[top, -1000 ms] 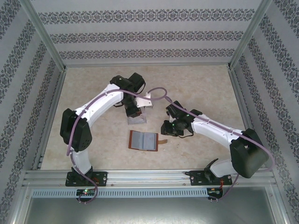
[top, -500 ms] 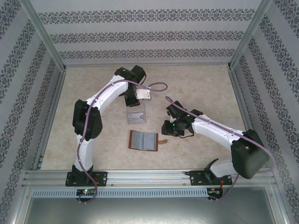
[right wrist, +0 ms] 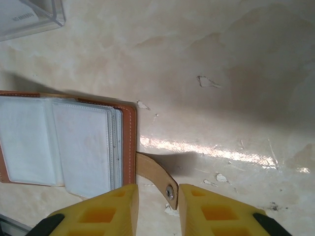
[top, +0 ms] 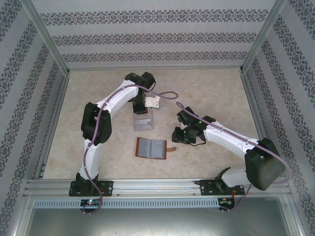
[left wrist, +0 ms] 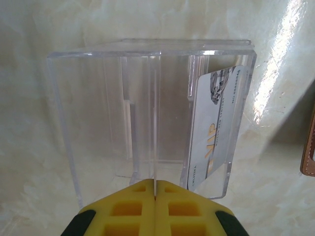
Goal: Take the credit cards out of the card holder
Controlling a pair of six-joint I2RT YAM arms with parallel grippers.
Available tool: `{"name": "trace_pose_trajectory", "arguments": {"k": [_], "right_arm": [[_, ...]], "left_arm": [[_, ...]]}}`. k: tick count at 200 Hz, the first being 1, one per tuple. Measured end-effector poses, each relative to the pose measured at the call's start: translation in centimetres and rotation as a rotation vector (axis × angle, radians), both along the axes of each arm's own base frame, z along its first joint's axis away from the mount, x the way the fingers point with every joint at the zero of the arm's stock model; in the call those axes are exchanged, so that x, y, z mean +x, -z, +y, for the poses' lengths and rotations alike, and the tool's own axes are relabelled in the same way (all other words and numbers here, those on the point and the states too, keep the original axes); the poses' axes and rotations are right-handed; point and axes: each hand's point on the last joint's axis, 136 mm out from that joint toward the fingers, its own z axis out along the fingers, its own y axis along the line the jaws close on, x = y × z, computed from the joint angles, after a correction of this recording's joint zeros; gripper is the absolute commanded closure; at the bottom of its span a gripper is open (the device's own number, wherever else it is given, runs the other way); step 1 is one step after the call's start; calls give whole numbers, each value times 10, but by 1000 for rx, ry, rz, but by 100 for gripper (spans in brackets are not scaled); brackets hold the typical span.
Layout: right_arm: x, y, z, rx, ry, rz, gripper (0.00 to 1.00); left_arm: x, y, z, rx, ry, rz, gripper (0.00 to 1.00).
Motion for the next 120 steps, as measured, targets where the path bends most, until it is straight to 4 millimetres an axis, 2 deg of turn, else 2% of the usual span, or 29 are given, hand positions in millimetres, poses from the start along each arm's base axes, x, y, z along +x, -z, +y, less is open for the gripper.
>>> {"name": "trace_pose_trajectory", "arguments": {"k": [66, 120], "right_arm": [[-4, 1, -3, 0, 0, 0, 70], [-4, 1, -3, 0, 1, 0, 70]], "left_arm": [[-12, 23, -1, 13, 27, 98, 100], [-22, 22, -3, -7, 42, 143, 100]]}}
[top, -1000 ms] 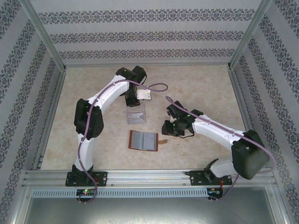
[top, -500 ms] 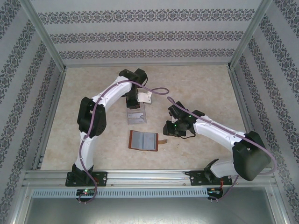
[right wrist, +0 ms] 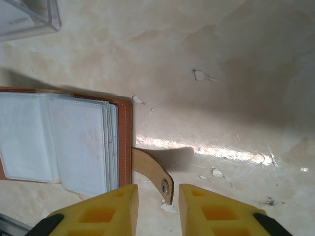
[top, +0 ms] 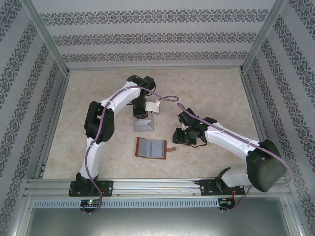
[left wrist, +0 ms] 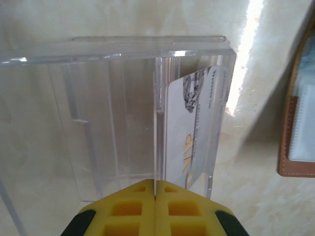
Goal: Take the credit cards out of the card holder
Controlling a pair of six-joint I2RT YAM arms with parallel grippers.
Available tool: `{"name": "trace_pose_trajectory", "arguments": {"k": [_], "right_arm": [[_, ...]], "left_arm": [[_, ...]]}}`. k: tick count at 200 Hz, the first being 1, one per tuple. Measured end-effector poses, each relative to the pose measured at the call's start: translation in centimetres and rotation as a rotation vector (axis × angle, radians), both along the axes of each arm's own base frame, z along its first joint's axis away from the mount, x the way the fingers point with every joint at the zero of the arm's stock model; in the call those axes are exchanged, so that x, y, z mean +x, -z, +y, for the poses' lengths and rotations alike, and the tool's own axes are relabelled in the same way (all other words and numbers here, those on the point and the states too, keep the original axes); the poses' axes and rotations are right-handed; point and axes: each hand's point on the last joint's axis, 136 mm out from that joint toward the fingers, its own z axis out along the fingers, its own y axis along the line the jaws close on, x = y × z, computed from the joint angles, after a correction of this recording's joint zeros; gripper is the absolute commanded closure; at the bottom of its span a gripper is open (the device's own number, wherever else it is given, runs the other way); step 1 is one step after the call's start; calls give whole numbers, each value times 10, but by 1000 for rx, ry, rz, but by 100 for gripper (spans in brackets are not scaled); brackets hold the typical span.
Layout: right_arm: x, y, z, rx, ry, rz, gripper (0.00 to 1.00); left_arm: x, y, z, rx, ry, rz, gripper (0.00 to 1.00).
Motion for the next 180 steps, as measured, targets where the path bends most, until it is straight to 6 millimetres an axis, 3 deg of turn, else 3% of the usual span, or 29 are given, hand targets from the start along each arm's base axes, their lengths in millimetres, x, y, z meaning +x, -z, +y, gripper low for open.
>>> {"name": "trace_pose_trajectory", "arguments": {"k": [35, 90, 180], "right_arm": [[0, 0, 0, 0, 3, 1, 70], [0, -1, 0, 3, 3, -2, 70], [1, -7, 0, 14, 3, -19, 70]], "left_arm": [[-11, -2, -1, -12, 2, 52, 97], [-13, -7, -1, -15, 5, 59, 81], [0, -13, 3, 15, 9, -1, 79]]}}
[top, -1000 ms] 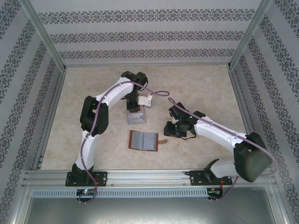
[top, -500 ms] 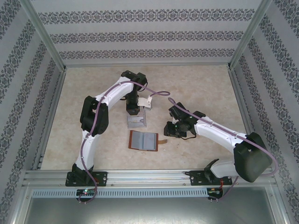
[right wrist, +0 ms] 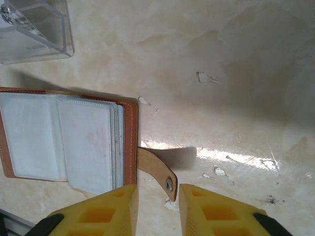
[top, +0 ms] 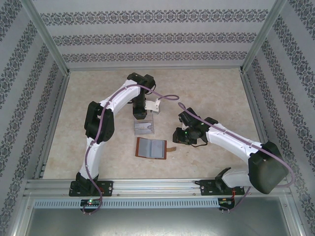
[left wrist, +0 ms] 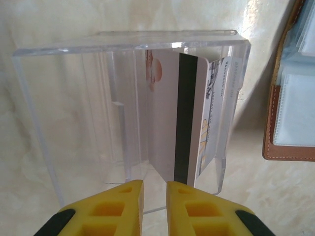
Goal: Take the credit cards out of the card holder
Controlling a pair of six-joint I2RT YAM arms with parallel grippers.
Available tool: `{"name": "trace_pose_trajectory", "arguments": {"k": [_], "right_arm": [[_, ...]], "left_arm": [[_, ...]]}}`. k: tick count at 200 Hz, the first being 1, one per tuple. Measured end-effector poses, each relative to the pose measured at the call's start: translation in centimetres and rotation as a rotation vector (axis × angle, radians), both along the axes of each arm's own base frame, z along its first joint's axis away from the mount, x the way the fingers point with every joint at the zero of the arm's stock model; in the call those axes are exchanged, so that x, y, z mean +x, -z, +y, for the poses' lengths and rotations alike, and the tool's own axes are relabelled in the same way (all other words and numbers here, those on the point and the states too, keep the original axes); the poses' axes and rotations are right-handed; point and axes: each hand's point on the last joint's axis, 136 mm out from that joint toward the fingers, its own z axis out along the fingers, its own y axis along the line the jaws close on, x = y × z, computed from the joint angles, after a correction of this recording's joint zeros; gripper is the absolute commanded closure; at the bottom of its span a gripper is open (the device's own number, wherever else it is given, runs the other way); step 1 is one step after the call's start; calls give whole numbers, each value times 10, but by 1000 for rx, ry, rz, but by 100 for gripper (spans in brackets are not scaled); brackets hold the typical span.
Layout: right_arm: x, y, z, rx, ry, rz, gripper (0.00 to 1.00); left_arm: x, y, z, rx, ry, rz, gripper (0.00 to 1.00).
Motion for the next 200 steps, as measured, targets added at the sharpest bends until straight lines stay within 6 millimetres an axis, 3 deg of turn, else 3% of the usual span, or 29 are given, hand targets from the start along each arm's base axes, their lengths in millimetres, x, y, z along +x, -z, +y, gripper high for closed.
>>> {"name": "trace_pose_trajectory", "arguments": {"k": [82, 166, 200], "right_arm": [[-1, -1, -1, 2, 4, -1, 70], [-1, -1, -1, 2, 4, -1, 70], [-1, 0, -1, 2, 3, -1, 70]], "left_arm": [[-6, -9, -21, -118, -7, 41, 76], [-14, 8, -26, -129, -17, 123, 76], [-16, 8, -26, -130, -19, 133, 82]]}}
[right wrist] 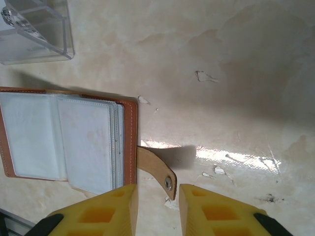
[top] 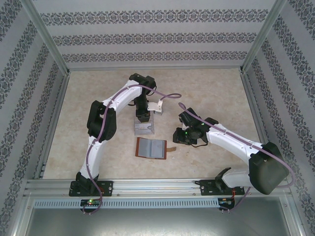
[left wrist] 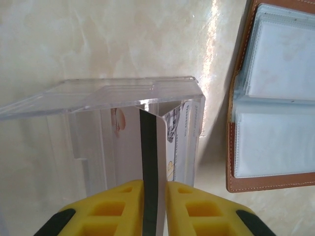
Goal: Take the credit cards out of the card holder
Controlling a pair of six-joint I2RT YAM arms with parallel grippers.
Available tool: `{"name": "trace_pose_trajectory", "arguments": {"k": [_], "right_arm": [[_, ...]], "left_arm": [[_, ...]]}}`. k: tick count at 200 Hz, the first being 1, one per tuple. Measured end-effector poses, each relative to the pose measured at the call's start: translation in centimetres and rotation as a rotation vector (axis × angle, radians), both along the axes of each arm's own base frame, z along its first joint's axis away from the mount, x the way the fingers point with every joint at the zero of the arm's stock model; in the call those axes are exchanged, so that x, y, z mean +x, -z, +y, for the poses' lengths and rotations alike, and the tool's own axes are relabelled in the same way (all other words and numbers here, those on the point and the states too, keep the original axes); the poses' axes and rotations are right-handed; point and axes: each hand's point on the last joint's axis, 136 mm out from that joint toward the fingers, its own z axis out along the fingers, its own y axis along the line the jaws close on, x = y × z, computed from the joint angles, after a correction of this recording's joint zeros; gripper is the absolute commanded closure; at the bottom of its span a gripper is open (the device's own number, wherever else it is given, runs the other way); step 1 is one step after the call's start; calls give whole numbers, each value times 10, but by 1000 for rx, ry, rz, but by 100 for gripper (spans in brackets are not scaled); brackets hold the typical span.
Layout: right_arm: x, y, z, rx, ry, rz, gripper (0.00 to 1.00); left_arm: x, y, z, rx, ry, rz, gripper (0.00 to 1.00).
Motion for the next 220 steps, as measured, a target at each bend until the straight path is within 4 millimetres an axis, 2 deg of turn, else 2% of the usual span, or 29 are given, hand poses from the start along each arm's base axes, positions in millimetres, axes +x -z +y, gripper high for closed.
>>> {"name": "trace_pose_trajectory", "arguments": {"k": [33, 86, 111, 220], "right_arm": [[0, 0, 0, 0, 0, 0, 70], [1, 0, -1, 1, 6, 0, 70], [1, 0, -1, 0, 6, 0, 70], [1, 0, -1, 0, 6, 0, 70]], "left_arm": [[0, 0, 0, 2, 0, 1, 77], [0, -1, 1, 6, -3, -2, 76], [0, -2, 1, 7, -3, -6, 71], [0, 1, 1, 7, -4, 5, 71]]}}
